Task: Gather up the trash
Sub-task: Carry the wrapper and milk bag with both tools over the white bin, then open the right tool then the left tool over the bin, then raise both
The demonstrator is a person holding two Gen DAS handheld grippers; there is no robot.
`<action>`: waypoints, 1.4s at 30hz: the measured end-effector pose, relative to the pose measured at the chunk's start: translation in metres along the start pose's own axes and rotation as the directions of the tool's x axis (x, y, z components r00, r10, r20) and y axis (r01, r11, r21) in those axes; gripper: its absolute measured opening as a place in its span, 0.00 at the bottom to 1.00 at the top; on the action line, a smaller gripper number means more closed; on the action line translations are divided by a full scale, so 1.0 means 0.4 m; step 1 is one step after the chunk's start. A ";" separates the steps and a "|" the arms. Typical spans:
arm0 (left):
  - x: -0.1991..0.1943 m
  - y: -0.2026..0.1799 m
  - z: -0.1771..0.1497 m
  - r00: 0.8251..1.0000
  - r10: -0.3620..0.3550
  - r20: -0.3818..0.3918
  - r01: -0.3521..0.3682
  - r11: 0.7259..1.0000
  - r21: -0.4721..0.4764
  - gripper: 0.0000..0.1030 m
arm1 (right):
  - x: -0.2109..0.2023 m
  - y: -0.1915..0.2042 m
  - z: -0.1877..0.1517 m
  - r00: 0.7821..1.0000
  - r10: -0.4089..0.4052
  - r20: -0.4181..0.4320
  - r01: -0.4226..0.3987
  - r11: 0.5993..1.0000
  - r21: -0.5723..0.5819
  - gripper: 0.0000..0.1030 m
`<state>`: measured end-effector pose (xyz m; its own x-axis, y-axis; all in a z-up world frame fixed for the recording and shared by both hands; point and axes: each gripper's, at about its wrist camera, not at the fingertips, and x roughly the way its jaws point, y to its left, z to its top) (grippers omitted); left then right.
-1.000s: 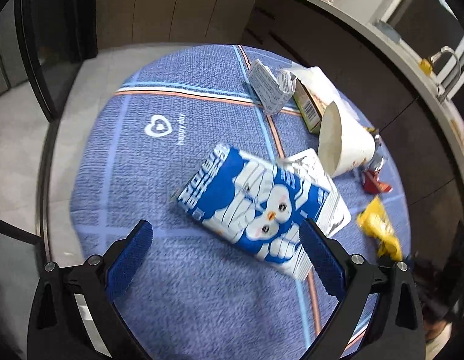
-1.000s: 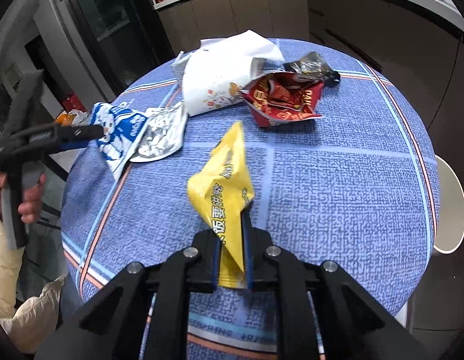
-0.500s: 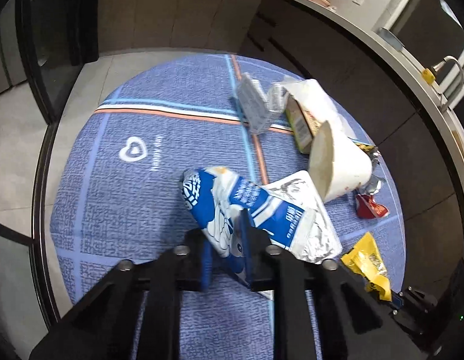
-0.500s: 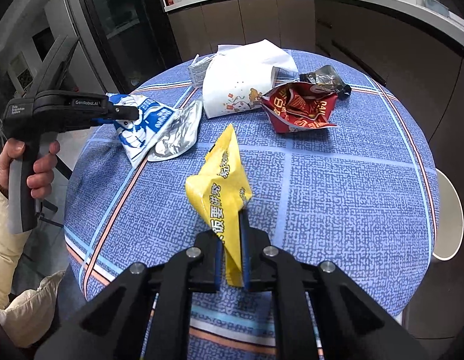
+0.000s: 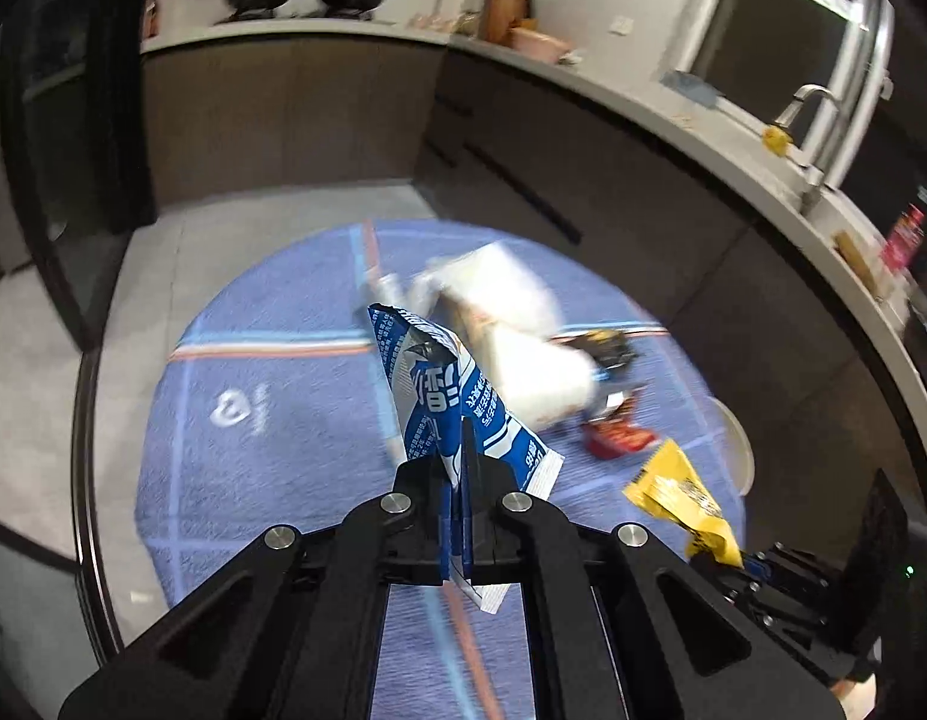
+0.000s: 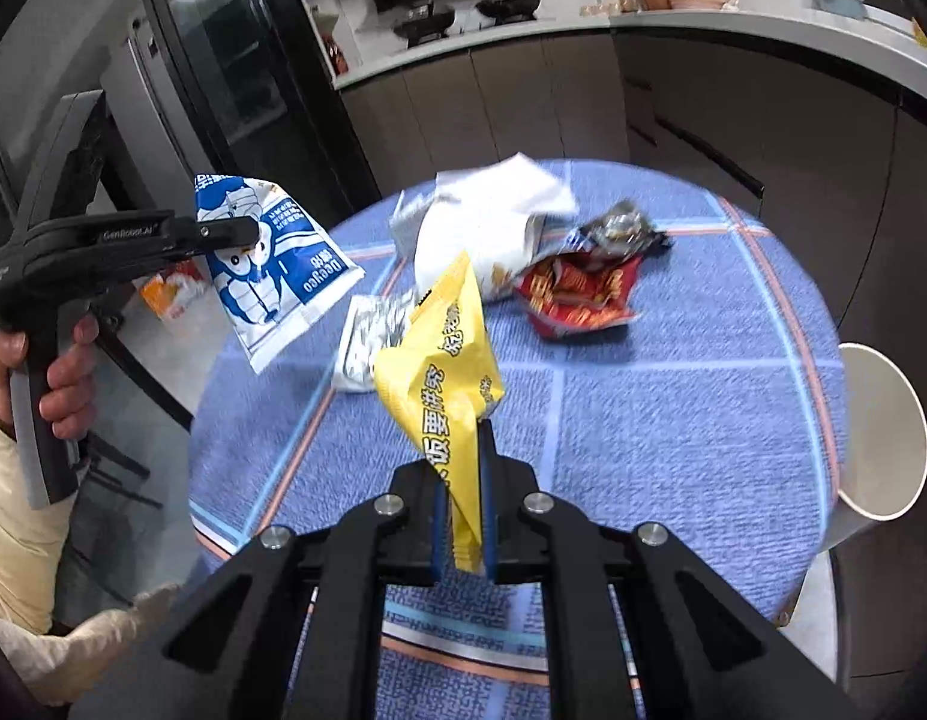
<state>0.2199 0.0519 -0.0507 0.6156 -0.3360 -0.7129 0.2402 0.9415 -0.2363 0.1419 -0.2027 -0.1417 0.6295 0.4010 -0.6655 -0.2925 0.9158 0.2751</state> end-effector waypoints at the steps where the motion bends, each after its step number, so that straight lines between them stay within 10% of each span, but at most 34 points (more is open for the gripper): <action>1: -0.002 -0.021 0.011 1.000 -0.013 0.005 0.013 1.000 0.013 0.02 | -0.013 -0.007 0.005 1.000 -0.001 0.013 0.001 1.000 0.008 0.10; 20: 0.212 -0.557 0.113 0.966 -0.235 -0.112 0.257 0.926 0.277 0.02 | -0.196 -0.488 -0.029 0.952 -0.305 0.029 0.289 0.924 0.249 0.10; 35: 0.631 -0.868 0.085 0.939 -0.158 -0.307 0.261 0.905 0.335 0.02 | 0.020 -0.862 -0.057 0.948 -0.262 -0.183 0.312 0.884 0.350 0.12; 42: 0.721 -0.899 0.057 0.937 -0.099 -0.336 0.227 0.902 0.367 0.02 | 0.074 -0.896 -0.067 0.948 -0.258 -0.185 0.306 0.899 0.313 0.36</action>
<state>0.3279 -0.3842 -0.1563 0.3007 -0.3993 -0.8661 0.6318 0.7637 -0.1328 0.2461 -0.5198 -0.2786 0.5392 0.1395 -0.8306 0.1554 0.9528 0.2609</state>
